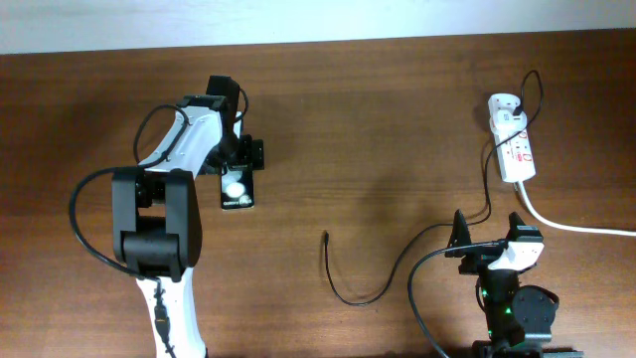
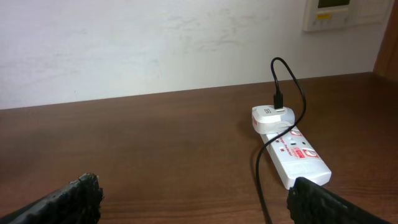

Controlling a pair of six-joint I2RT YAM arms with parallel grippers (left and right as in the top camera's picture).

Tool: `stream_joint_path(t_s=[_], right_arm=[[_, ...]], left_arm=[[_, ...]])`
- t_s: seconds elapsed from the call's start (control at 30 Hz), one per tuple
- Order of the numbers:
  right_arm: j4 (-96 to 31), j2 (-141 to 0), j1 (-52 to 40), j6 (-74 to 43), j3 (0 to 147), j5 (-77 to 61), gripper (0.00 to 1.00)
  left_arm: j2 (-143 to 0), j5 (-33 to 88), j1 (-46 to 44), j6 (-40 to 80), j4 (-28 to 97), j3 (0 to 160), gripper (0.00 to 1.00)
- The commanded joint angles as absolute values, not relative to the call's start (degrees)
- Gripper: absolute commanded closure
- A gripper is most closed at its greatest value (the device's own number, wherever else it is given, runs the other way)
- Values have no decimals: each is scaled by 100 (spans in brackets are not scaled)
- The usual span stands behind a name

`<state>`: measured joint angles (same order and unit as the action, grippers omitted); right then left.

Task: Plug charger to phone and switch on socket
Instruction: 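Lower the left gripper and close it on the phone's bottom end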

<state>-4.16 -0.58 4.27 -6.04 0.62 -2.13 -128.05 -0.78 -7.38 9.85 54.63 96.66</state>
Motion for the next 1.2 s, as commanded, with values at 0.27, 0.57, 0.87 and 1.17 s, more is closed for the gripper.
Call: stream_joint_path(t_s=[0.27, 0.57, 0.87, 1.17], right_arm=[[-451, -21, 373, -628, 32, -165, 1], [-451, -21, 373, -628, 32, -165, 1], [-451, -21, 370, -628, 32, -165, 2], [-449, -21, 373, -628, 32, -165, 1]], left_arm=[[-13157, 217, -733, 893, 5542, 9594, 1], [-13157, 217, -733, 893, 5561, 9594, 23], [-13157, 217, -733, 893, 5625, 9594, 42], [-13157, 217, -735, 893, 5623, 9594, 95]])
